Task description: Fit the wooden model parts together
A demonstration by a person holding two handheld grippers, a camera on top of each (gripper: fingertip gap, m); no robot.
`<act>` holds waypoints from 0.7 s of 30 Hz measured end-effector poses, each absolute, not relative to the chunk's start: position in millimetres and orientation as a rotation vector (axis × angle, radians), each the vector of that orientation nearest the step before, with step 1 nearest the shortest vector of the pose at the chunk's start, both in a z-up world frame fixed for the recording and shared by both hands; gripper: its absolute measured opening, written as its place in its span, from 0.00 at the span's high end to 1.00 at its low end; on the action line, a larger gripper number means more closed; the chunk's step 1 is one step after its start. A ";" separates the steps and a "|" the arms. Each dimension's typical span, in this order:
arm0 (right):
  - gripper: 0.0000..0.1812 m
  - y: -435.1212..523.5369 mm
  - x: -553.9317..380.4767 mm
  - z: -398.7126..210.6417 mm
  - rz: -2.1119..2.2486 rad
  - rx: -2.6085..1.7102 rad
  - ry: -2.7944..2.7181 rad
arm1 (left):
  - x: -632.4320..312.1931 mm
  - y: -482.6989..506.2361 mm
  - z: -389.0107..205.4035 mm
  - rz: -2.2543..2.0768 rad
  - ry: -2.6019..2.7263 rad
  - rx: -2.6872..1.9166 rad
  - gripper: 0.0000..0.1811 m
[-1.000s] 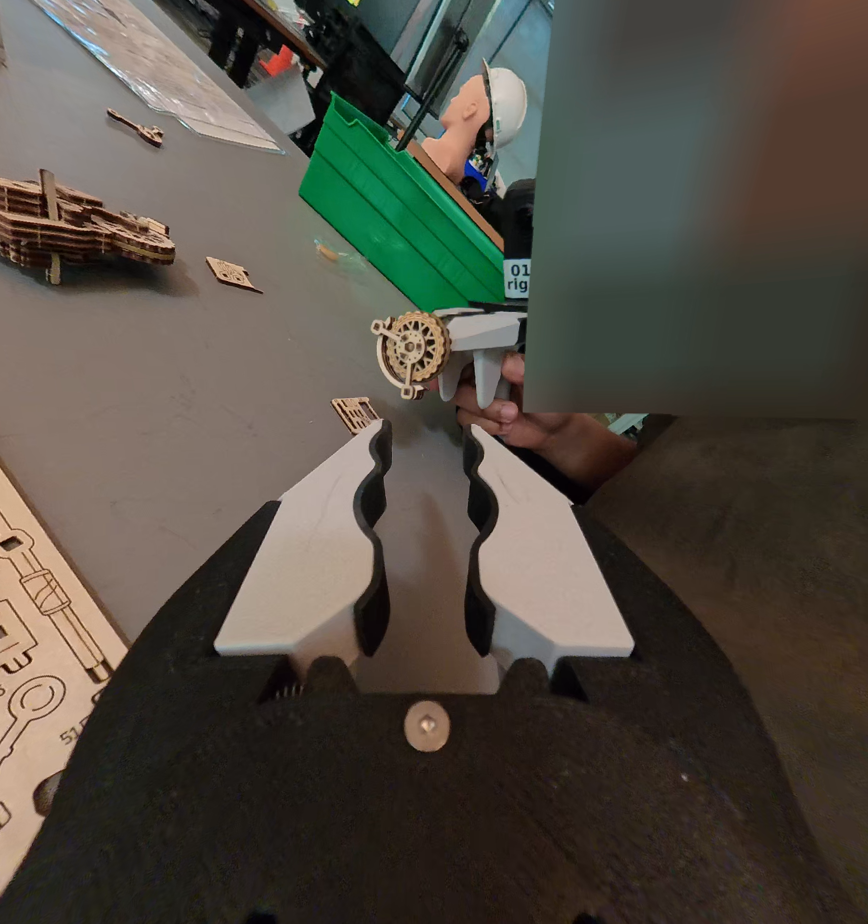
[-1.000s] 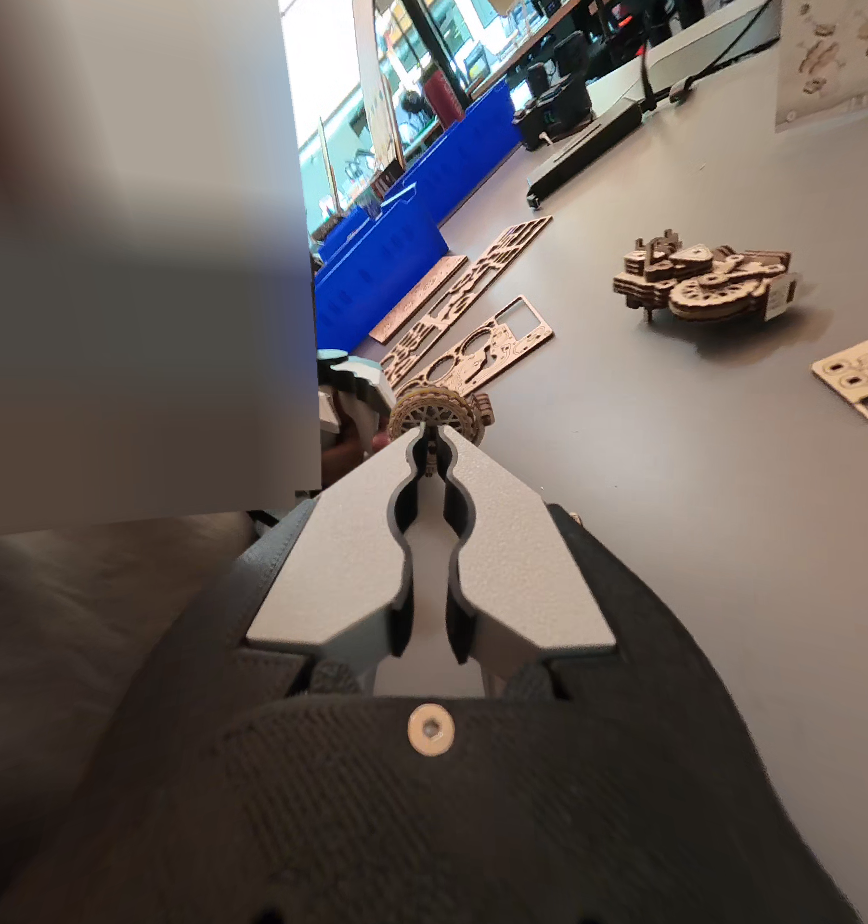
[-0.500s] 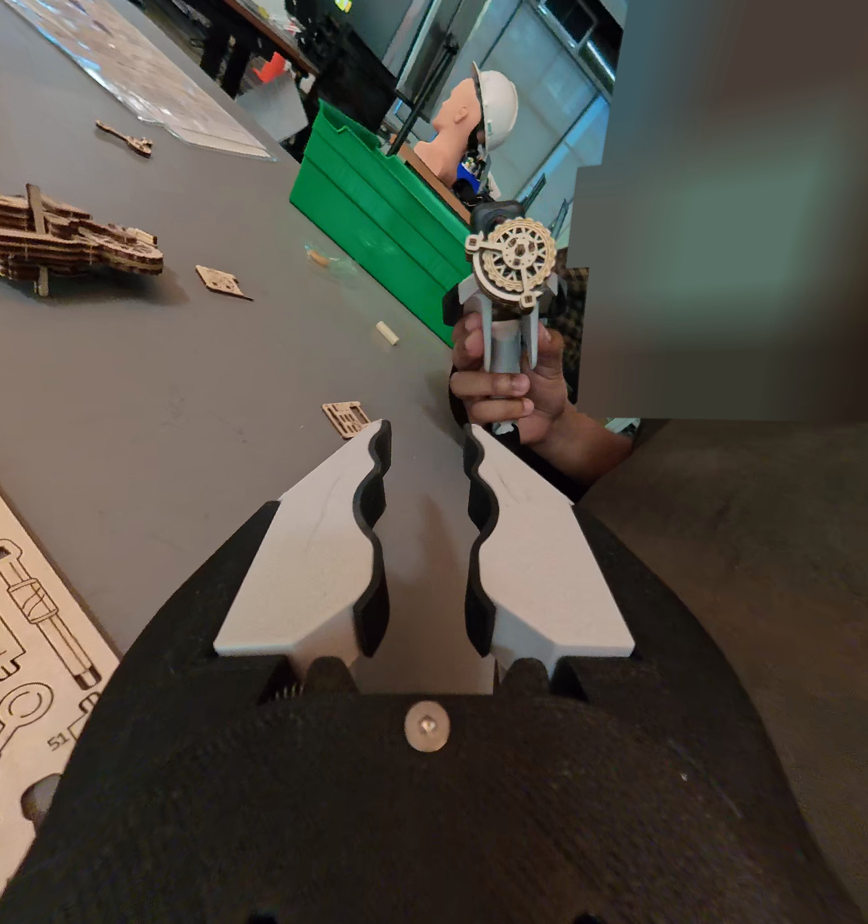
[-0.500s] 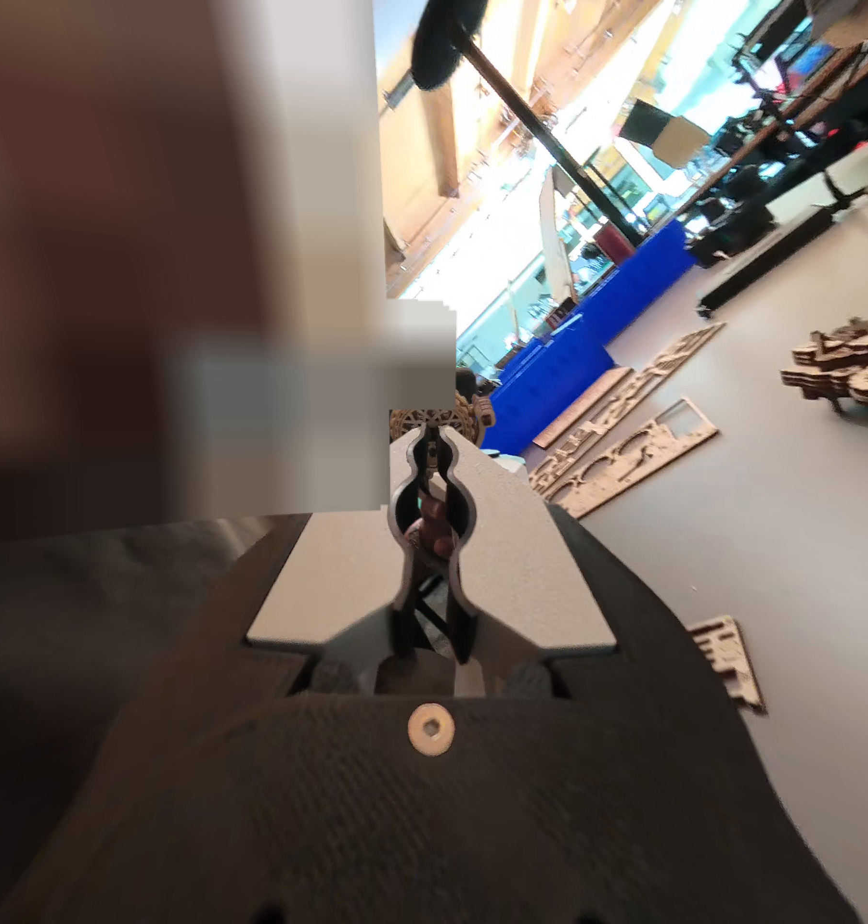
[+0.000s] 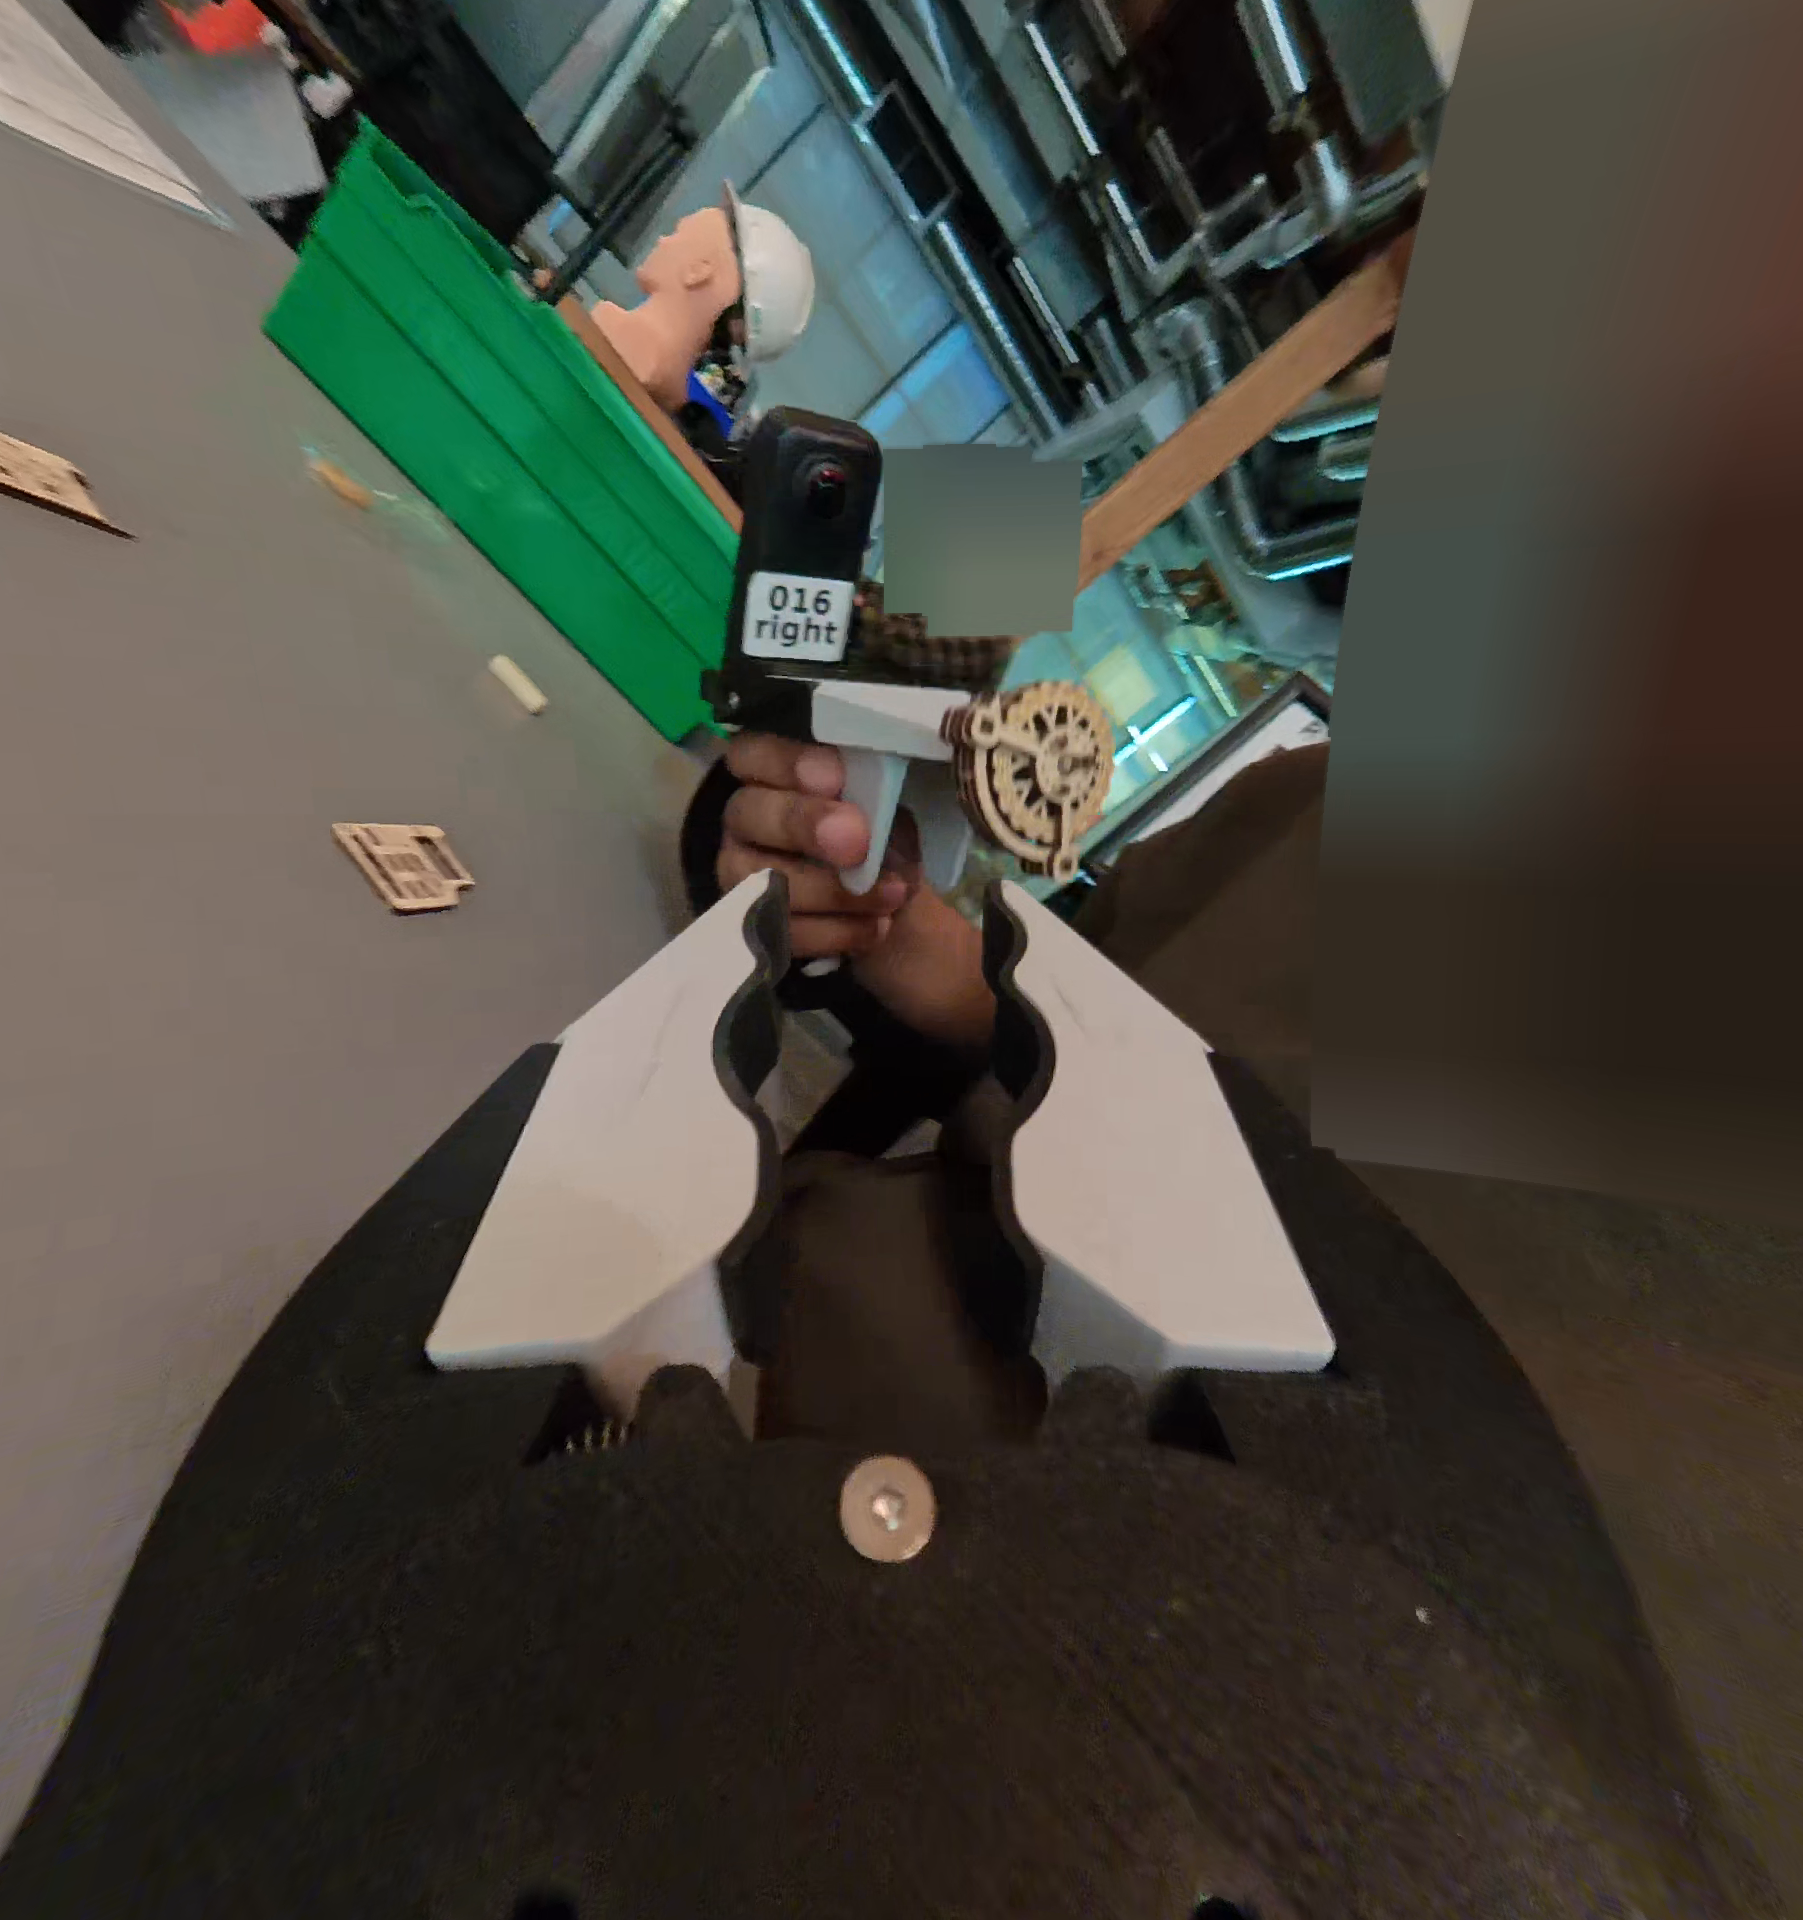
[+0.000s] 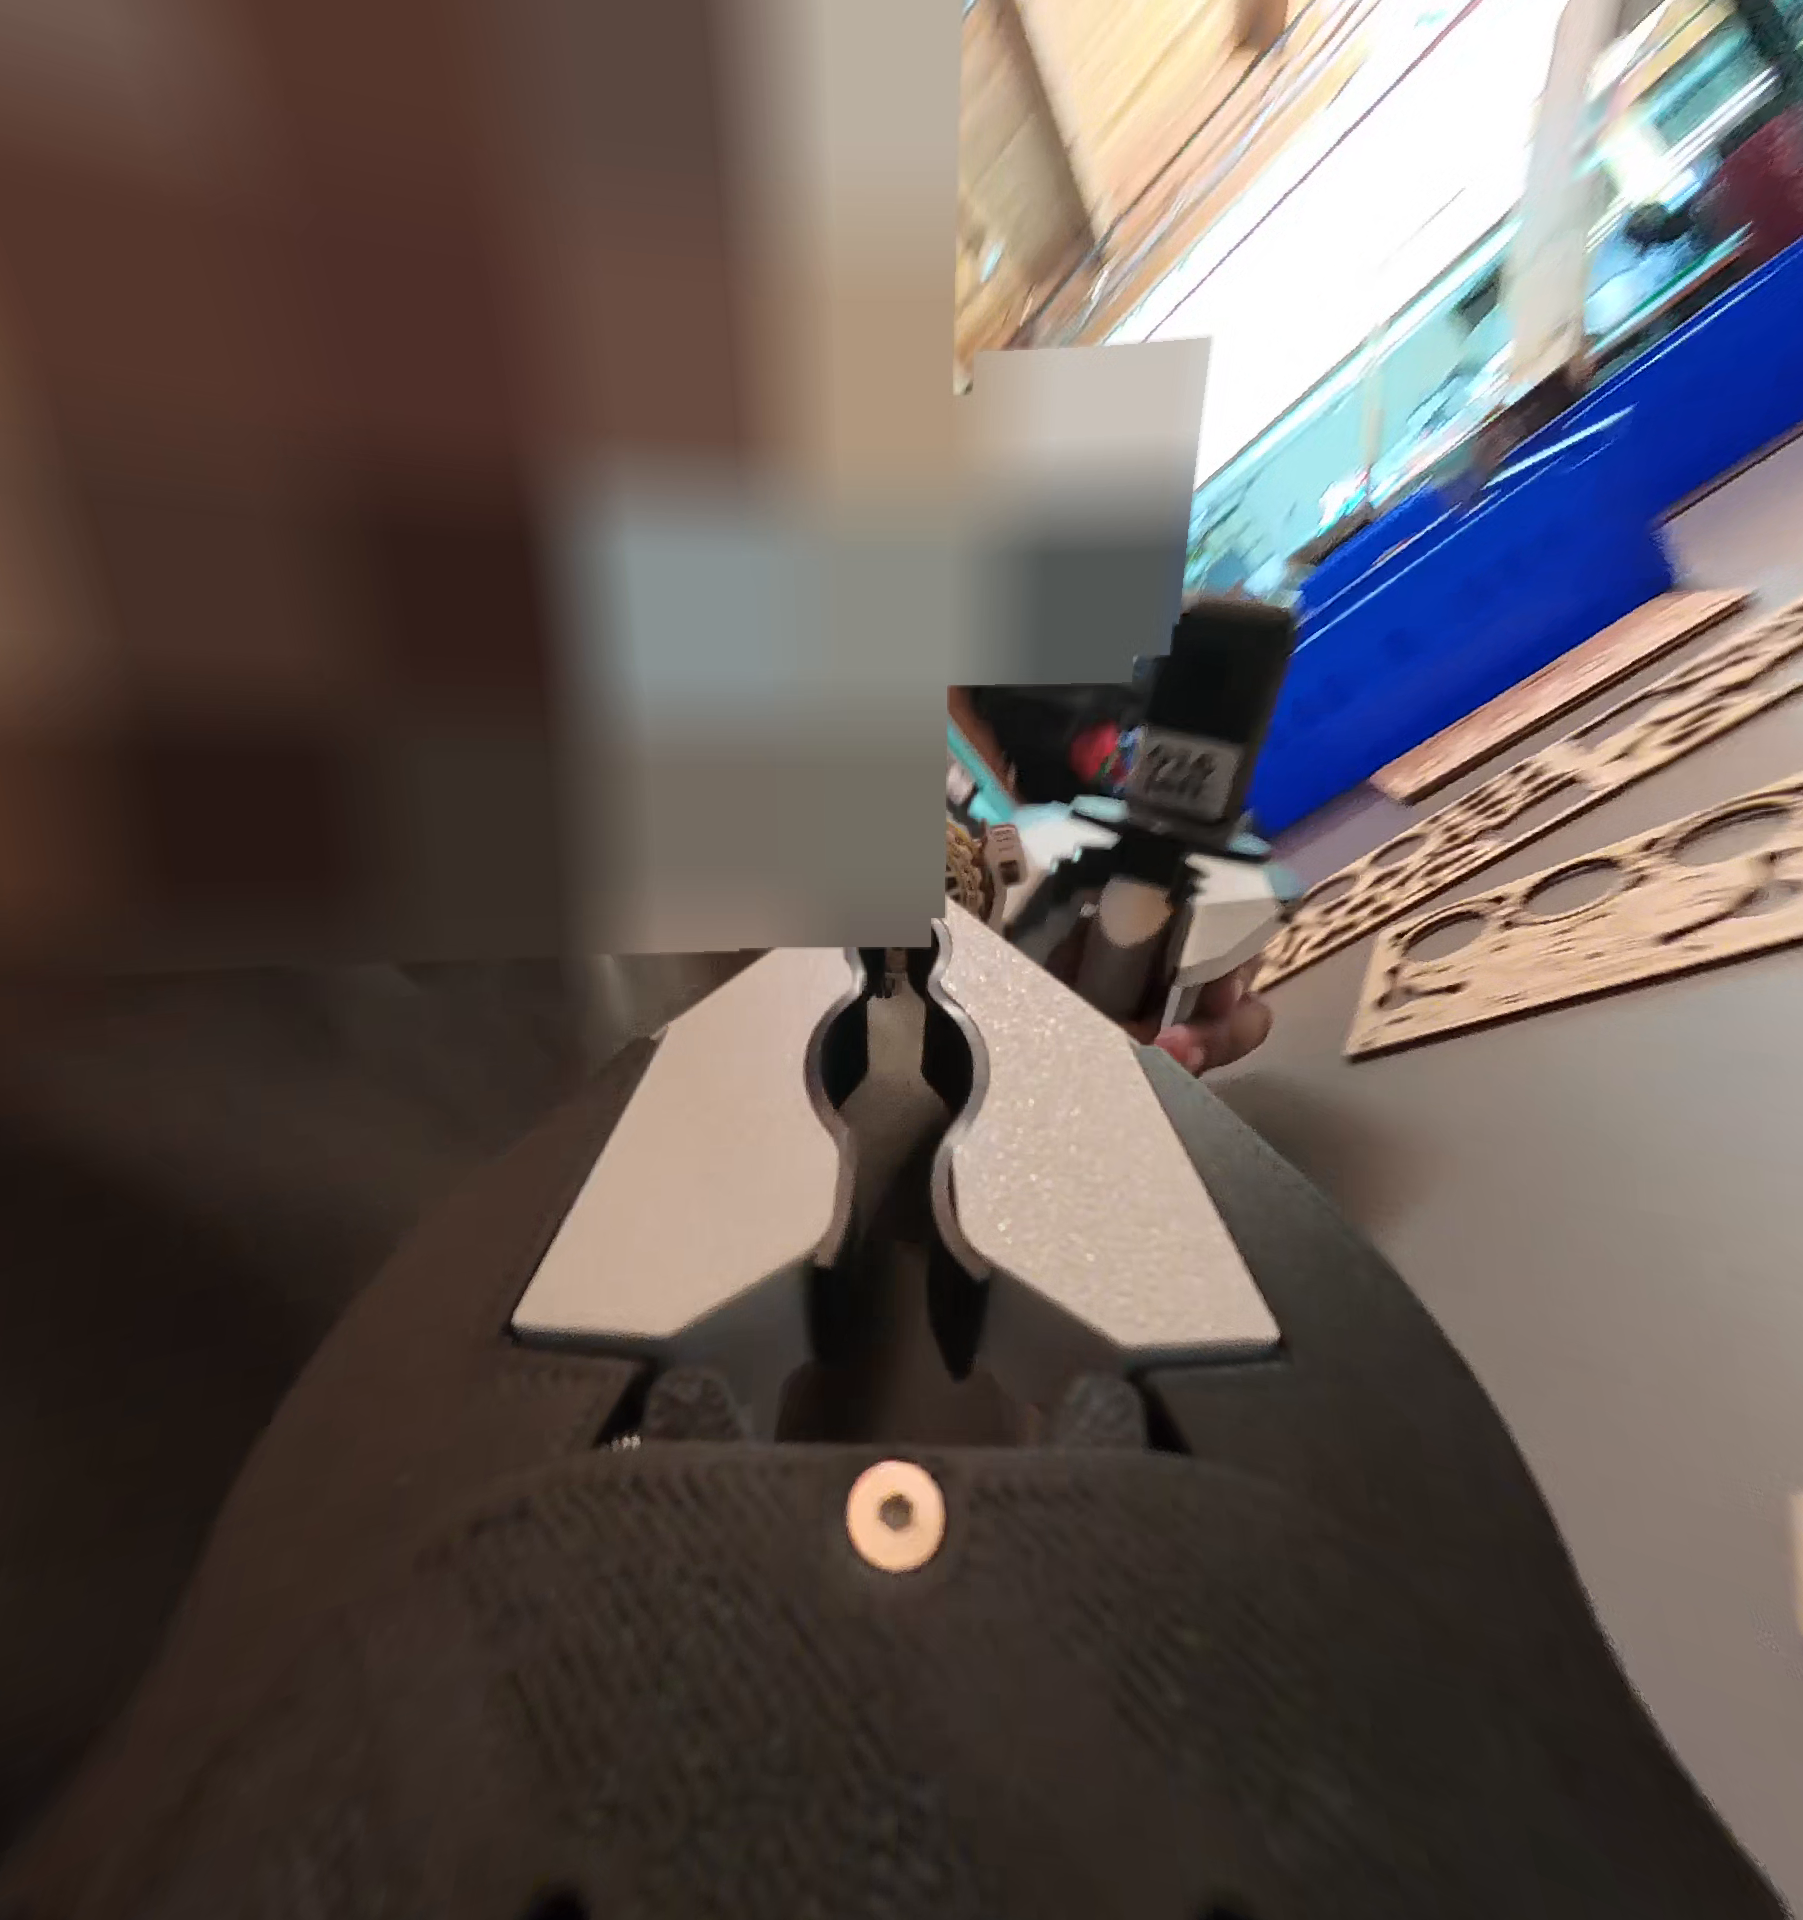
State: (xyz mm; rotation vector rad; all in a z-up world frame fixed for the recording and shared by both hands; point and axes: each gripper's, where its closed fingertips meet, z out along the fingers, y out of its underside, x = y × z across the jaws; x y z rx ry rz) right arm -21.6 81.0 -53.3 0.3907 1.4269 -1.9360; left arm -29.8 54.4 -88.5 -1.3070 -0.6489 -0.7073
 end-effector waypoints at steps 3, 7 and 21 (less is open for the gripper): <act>1.00 73.7 -0.4 -54.5 -1.897 0.278 1.486 | -13.5 59.7 -80.4 -0.791 -0.594 -1.285 0.80; 1.00 70.6 16.5 -54.3 -1.871 0.204 1.511 | 8.7 64.8 -66.0 -0.930 -0.519 -1.216 0.80; 1.00 69.9 39.1 -50.7 -1.850 0.090 1.529 | 29.0 68.9 -62.3 -0.970 -0.451 -1.230 0.82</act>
